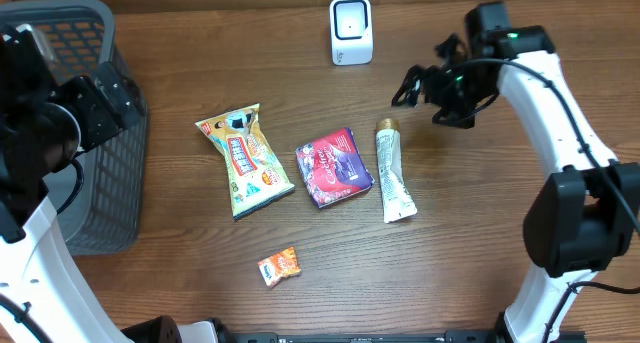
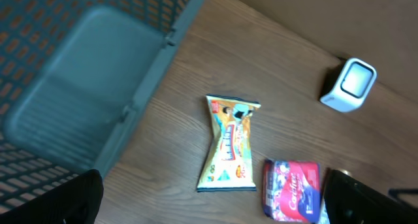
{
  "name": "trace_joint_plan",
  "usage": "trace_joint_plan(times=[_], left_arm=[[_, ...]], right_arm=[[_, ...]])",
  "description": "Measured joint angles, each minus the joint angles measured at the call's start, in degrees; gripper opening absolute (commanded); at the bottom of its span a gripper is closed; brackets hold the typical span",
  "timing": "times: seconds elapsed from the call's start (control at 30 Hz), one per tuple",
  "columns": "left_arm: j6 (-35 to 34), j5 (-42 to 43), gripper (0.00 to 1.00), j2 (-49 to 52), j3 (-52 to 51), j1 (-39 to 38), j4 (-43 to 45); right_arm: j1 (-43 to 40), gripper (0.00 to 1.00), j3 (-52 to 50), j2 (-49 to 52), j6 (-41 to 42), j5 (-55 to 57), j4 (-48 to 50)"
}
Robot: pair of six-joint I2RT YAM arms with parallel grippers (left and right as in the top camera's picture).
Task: Scan the item barcode
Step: 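Retract the left gripper to the basket edge, then lower the right gripper onto the white tube and grasp it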
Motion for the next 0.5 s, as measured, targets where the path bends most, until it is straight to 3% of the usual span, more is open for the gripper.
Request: trace_joint_plan(times=[0.17,0.5], left_arm=[[-1.4,-1.7,1.00,0.0,0.0,0.7,0.0],[-1.5,-2.1,1.00,0.0,0.0,0.7,0.0]], right_arm=[[3.4,1.00,-0.8,0.0,-1.3,5.9,1.1],[4.6,1.00,-9.3,0.8,-1.0,6.2,9.0]])
